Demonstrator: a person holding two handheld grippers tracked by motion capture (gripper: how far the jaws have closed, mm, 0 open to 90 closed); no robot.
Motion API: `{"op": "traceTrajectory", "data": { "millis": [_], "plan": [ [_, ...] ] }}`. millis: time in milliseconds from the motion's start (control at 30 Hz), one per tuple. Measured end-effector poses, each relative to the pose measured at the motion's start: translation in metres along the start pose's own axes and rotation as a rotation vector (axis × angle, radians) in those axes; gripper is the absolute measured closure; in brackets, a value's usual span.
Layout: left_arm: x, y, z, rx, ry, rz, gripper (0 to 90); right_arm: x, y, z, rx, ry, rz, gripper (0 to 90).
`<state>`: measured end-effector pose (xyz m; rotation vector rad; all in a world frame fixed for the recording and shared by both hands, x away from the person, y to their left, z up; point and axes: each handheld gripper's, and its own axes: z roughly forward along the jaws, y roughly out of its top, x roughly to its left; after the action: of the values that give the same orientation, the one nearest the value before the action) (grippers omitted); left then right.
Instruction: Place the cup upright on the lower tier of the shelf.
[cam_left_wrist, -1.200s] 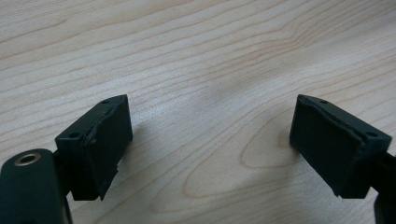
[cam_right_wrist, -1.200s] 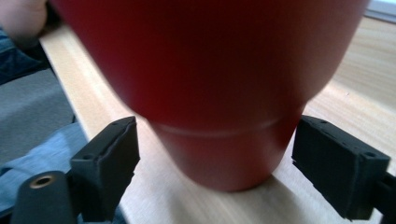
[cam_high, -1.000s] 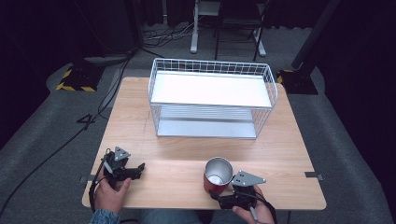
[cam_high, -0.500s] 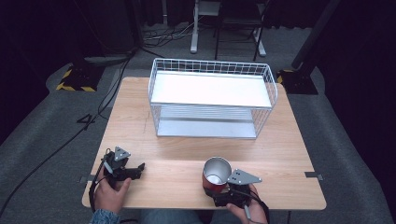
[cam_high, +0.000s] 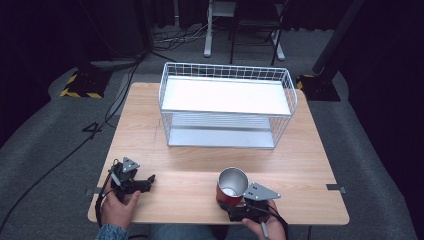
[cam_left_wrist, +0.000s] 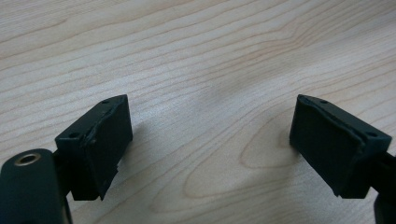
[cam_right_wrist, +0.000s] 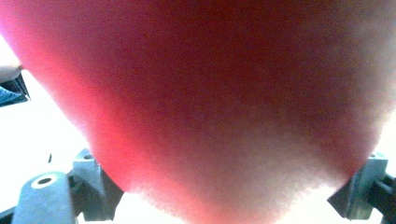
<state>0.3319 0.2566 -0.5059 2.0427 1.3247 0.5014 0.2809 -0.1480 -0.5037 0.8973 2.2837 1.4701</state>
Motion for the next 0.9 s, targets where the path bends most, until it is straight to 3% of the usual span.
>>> {"op": "traceTrajectory", "data": {
  "millis": [233, 333, 900],
  "plan": [
    [0.000, 0.000, 0.000, 0.000, -0.001, 0.000, 13.5, 0.002, 0.001, 0.000, 0.005, -0.001, -0.028, 16.0],
    [0.000, 0.000, 0.000, 0.000, -0.001, -0.001, 13.5, 0.002, 0.006, -0.001, 0.000, -0.009, -0.065, 16.0],
    [0.000, 0.000, 0.000, 0.000, -0.001, 0.005, 13.5, -0.007, 0.040, 0.010, 0.001, 0.015, -0.067, 16.1]
  ]
}}
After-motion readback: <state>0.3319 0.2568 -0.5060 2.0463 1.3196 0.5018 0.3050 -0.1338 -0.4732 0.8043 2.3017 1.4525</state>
